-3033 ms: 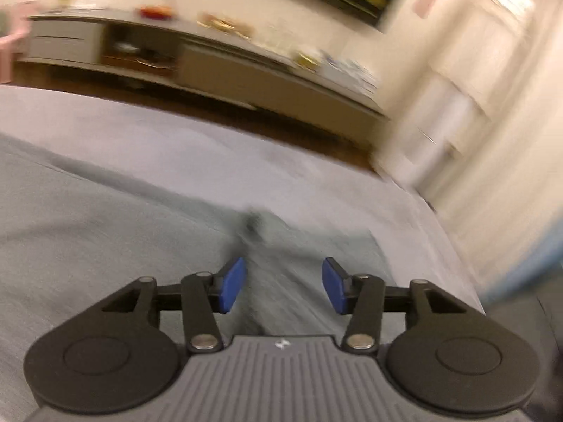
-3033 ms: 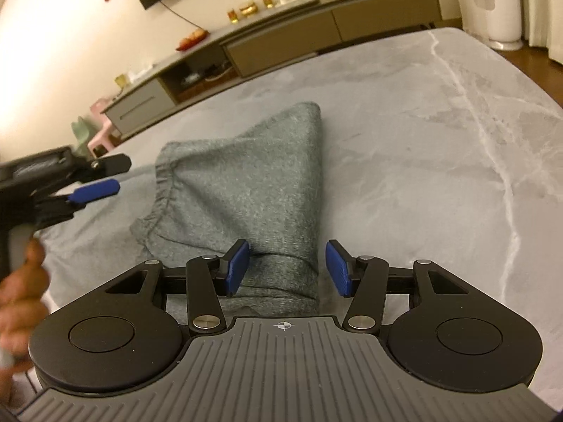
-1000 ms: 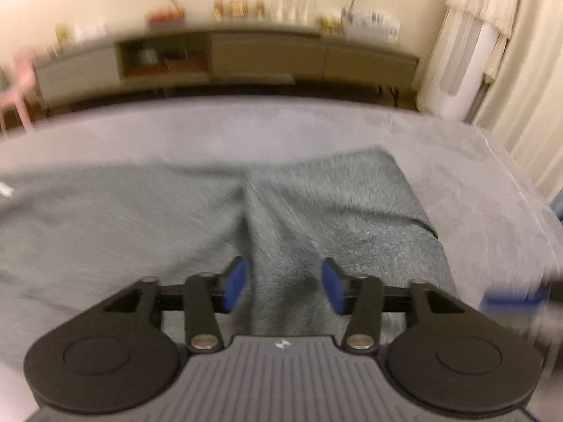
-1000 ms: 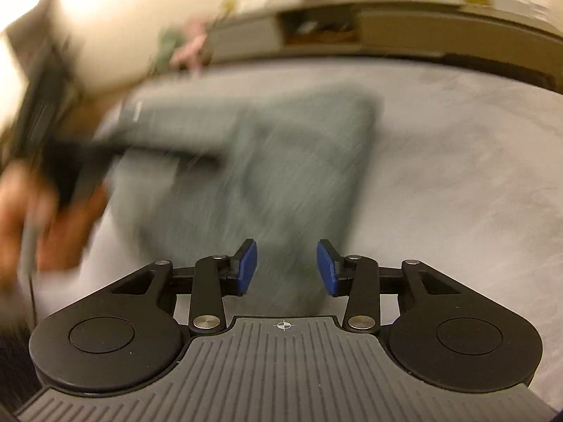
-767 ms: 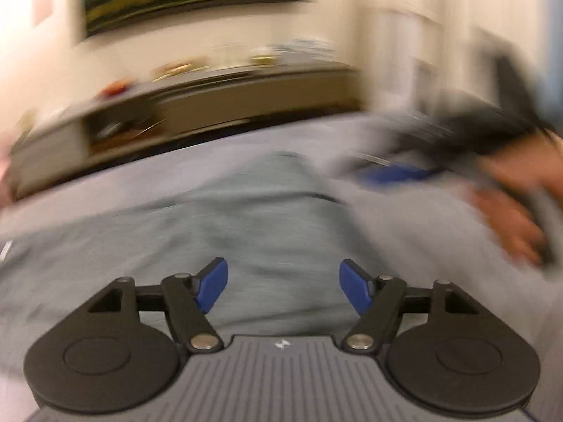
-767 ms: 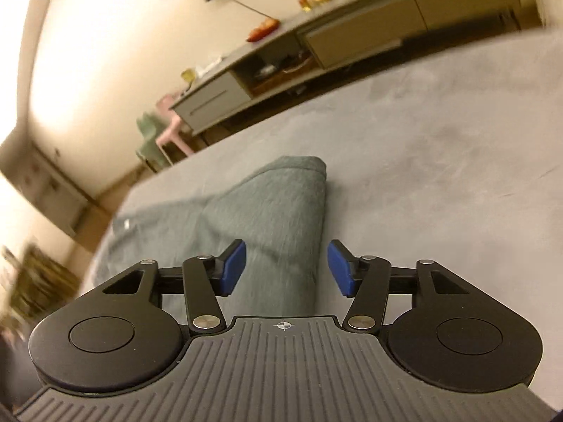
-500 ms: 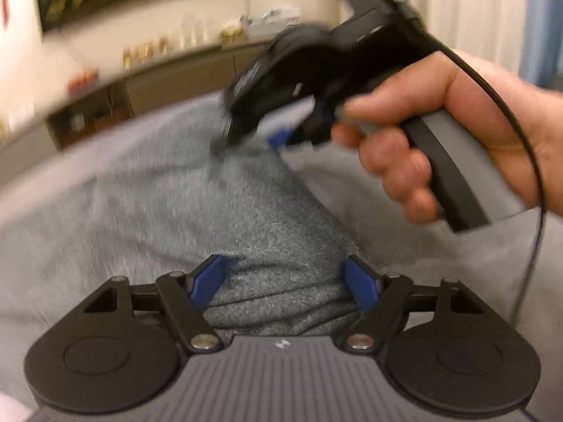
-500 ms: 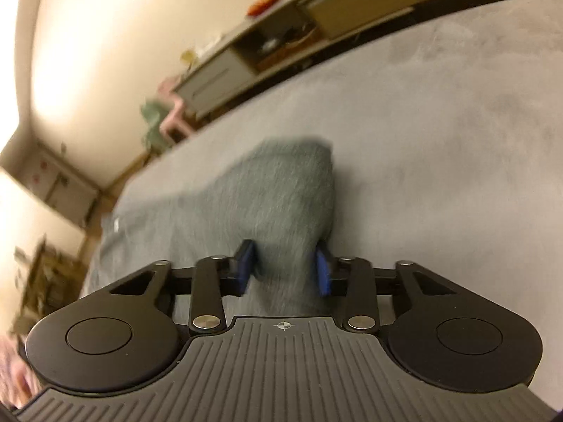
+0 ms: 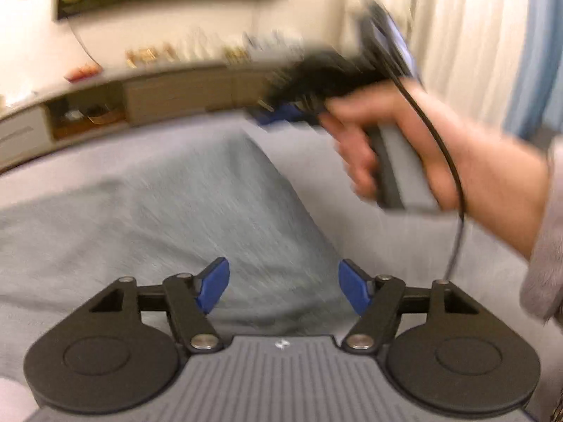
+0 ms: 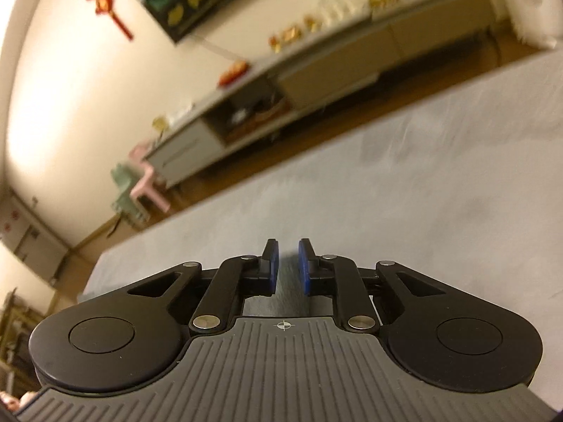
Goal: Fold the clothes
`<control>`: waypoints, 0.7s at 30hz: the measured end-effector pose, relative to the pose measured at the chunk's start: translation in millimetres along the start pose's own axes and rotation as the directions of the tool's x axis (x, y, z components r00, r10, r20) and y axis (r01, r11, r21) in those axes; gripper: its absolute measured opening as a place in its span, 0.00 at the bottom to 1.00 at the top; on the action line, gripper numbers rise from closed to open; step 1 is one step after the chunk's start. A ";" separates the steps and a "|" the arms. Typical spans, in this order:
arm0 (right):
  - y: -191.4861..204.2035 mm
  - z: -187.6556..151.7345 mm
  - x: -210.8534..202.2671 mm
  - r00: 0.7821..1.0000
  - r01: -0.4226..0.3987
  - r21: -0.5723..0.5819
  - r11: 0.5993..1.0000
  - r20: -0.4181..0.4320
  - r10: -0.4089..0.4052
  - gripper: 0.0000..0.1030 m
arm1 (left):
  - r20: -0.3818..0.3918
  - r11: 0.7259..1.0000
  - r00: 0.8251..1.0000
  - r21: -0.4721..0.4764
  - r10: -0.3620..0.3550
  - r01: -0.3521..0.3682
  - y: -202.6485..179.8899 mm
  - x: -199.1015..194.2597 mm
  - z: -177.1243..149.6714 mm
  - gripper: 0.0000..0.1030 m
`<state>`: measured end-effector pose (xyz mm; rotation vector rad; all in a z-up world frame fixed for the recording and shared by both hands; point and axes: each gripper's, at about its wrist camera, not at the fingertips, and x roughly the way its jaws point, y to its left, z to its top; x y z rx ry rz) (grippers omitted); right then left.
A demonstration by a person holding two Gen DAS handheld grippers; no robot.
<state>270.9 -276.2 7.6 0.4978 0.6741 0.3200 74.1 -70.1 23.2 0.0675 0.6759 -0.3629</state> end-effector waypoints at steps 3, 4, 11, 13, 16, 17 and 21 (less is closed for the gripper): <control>19.3 -5.0 -25.0 1.000 -0.018 -0.031 0.999 0.005 0.018 0.15 | -0.006 0.986 0.998 -0.157 0.055 -0.055 49.7 -3.8 7.0 0.70; 25.9 -7.4 -32.7 1.000 -0.023 -0.044 0.999 0.002 0.023 0.15 | -0.023 0.974 0.998 -0.216 0.057 -0.060 65.8 1.7 6.3 0.69; 52.4 -67.2 -44.1 0.975 -0.001 -0.180 0.984 -0.217 -0.039 0.03 | -0.126 0.964 0.992 -0.264 -0.004 -0.029 82.6 33.5 -24.3 0.60; 52.5 -70.6 -54.7 0.980 0.027 -0.174 0.984 -0.191 -0.060 0.07 | -0.128 0.973 0.992 -0.227 0.006 -0.036 76.3 26.9 -27.3 0.60; 52.6 -75.8 -70.5 0.984 0.068 -0.163 0.984 -0.152 -0.094 0.41 | -0.090 0.970 0.996 -0.241 0.019 -0.040 86.0 9.3 -25.7 0.60; 52.6 -77.6 -75.8 0.985 0.082 -0.160 0.984 -0.139 -0.105 0.51 | -0.080 0.967 0.997 -0.253 0.023 -0.043 90.8 4.9 -25.0 0.61; 50.5 -91.2 -86.2 0.976 0.120 -0.144 0.982 -0.161 -0.143 0.60 | -0.090 0.950 0.996 -0.311 -0.016 -0.013 100.1 2.4 -27.2 0.61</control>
